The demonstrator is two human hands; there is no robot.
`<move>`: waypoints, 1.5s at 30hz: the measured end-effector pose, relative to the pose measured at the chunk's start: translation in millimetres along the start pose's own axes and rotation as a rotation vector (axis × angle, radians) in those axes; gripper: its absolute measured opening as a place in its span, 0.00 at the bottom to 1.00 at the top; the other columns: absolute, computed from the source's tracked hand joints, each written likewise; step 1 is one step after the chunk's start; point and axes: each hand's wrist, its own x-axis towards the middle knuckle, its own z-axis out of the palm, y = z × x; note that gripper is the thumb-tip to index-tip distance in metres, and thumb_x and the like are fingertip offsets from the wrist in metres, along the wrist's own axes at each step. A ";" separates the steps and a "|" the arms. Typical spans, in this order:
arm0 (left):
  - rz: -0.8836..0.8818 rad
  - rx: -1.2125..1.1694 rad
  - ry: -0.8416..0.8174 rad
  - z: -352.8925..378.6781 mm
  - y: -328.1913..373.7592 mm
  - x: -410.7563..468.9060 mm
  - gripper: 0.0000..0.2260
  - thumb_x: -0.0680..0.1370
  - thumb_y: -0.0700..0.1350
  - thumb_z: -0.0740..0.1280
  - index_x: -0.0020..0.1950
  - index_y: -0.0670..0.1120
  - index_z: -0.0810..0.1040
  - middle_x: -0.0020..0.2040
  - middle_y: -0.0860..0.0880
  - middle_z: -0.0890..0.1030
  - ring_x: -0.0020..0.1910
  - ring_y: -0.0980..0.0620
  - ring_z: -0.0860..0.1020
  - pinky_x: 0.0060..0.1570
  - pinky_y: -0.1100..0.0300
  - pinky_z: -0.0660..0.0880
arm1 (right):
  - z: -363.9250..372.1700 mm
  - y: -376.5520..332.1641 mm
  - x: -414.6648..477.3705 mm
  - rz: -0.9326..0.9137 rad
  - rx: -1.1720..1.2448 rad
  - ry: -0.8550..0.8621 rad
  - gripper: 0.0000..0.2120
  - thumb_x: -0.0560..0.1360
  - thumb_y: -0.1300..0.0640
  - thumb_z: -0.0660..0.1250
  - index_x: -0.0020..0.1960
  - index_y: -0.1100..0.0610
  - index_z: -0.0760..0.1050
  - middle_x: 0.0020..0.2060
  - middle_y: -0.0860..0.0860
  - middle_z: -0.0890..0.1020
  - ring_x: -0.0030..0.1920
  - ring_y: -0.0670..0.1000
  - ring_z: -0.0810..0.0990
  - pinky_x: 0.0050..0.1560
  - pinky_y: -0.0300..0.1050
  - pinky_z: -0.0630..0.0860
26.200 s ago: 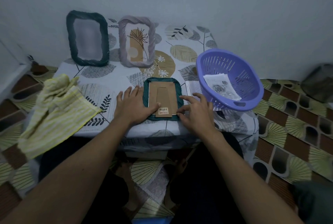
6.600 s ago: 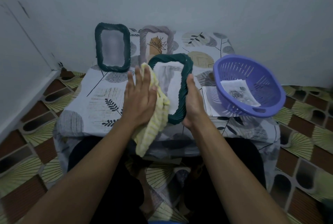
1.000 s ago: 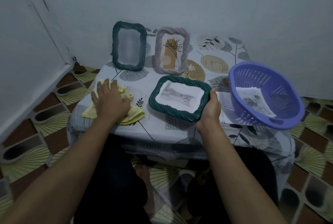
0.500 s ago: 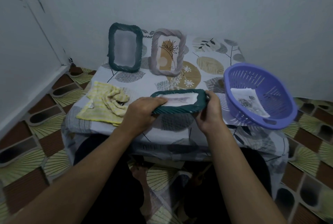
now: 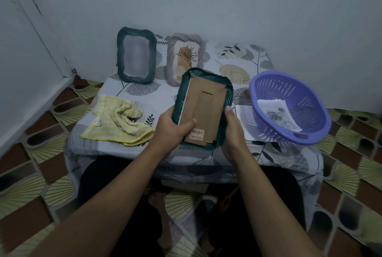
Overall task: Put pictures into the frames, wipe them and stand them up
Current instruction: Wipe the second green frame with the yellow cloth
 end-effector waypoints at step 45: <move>-0.247 0.224 -0.287 -10.1 84.2 20.8 0.07 0.75 0.42 0.70 0.47 0.40 0.84 0.43 0.44 0.76 0.27 0.54 0.65 0.25 0.63 0.62 | 3.3 -17.8 3.6 0.255 0.217 -0.180 0.20 0.84 0.52 0.54 0.43 0.58 0.80 0.38 0.55 0.82 0.37 0.53 0.79 0.41 0.46 0.76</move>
